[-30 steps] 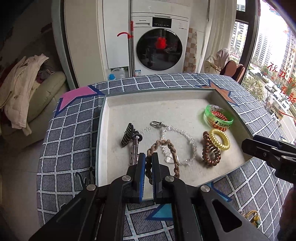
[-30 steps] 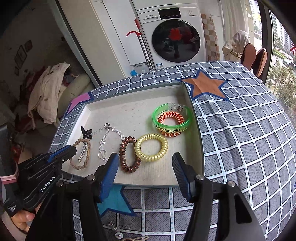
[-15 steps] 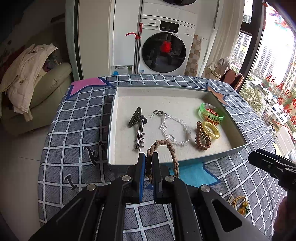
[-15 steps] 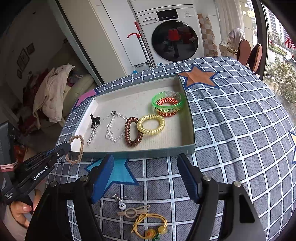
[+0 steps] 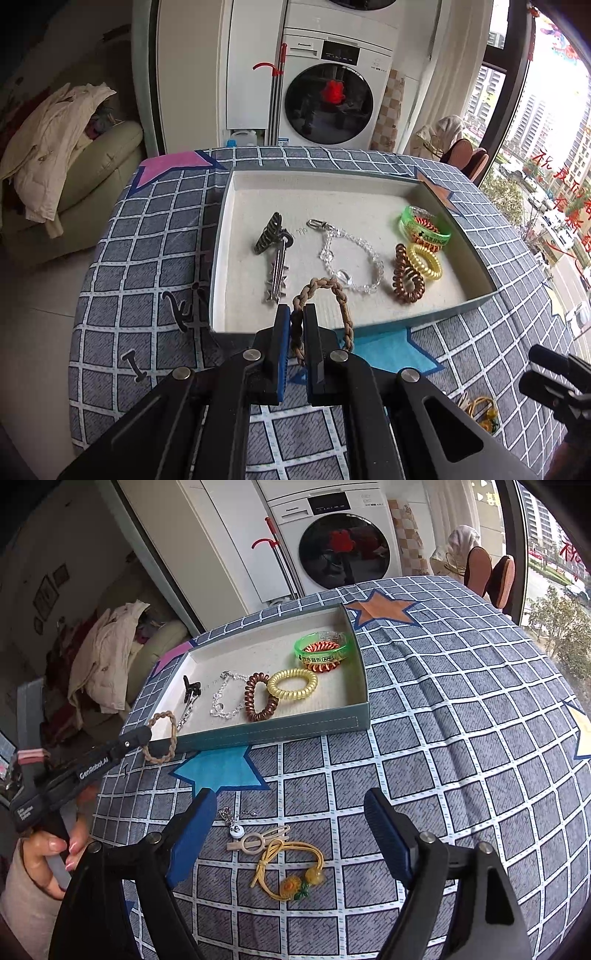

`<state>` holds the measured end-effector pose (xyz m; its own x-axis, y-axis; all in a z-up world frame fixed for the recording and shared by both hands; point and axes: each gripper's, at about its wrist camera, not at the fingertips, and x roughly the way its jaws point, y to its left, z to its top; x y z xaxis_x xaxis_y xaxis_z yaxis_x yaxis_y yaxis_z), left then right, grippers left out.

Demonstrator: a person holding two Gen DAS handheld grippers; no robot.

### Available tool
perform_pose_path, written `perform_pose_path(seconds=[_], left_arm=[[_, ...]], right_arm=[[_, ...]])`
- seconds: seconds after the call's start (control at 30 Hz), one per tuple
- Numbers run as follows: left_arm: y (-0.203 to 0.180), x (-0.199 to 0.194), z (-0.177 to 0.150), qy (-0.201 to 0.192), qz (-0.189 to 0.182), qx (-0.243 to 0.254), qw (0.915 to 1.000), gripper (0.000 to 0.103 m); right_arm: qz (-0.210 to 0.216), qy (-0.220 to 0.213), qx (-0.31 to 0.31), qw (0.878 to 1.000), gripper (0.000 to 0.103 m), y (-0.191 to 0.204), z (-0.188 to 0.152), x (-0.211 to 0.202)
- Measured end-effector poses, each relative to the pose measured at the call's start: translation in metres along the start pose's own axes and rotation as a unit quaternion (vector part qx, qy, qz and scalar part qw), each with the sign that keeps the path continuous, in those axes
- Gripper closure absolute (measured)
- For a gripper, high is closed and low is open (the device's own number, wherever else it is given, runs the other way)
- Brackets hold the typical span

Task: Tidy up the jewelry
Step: 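Lower the braided bracelet into the tray and open the left tool, then move both tools toward the silver charm keychain and yellow beaded cord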

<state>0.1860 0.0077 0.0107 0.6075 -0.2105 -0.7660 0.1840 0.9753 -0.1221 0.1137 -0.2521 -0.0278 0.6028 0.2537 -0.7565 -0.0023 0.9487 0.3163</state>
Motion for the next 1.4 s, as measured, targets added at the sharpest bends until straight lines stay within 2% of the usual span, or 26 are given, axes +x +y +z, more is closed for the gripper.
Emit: perform_pose_path(seconds=[0.17,0.2,0.23,0.27,0.3,0.47,0.53,0.77,0.93,1.07,1.27,1.4], left_arm=[[0.003,0.016,0.018,-0.005,0.001,-0.019,0.9998,0.077],[0.003,0.019,0.019,-0.007,0.001,-0.022,0.9997,0.074],[0.003,0.022,0.021,-0.007,0.002,-0.022,0.9997,0.025],[0.003,0.025,0.022,0.001,0.011,-0.023,0.9997,0.000],[0.002,0.028,0.021,-0.014,0.022,-0.022,0.9994,0.000],[-0.001,0.053,0.015,-0.011,0.033,-0.003,0.9994,0.000],[-0.002,0.059,0.010,-0.014,0.039,0.004,0.9991,0.000],[-0.012,0.072,-0.018,-0.014,0.051,0.044,0.9976,0.000],[-0.020,0.086,-0.040,0.004,0.033,0.046,0.9984,0.000],[-0.038,0.093,-0.058,0.019,0.004,0.075,0.9970,0.000],[-0.071,0.106,-0.072,0.014,-0.007,0.167,0.9858,0.000],[-0.087,0.119,-0.073,0.020,-0.024,0.199,0.9795,0.000]], right_arm=[[0.003,-0.008,0.005,1.000,0.019,0.000,0.000,-0.008],[0.004,-0.008,0.004,1.000,0.019,0.000,-0.001,-0.008],[0.003,-0.008,0.004,1.000,0.019,0.001,-0.001,-0.009],[0.004,-0.009,0.004,1.000,0.019,0.001,-0.002,-0.009],[0.004,-0.008,0.005,1.000,0.019,0.001,-0.002,-0.009],[0.004,-0.008,0.011,1.000,0.019,-0.002,-0.005,-0.007],[0.004,-0.007,0.013,1.000,0.015,-0.004,-0.005,-0.006],[-0.001,0.007,0.007,1.000,0.015,-0.008,-0.014,-0.004],[-0.006,0.022,0.013,1.000,0.015,-0.013,-0.025,-0.002],[-0.017,0.031,0.012,0.999,0.015,-0.017,-0.036,-0.003],[-0.041,0.038,0.012,0.998,0.015,-0.025,-0.048,-0.006],[-0.051,0.043,0.006,0.998,0.015,-0.025,-0.052,-0.005]])
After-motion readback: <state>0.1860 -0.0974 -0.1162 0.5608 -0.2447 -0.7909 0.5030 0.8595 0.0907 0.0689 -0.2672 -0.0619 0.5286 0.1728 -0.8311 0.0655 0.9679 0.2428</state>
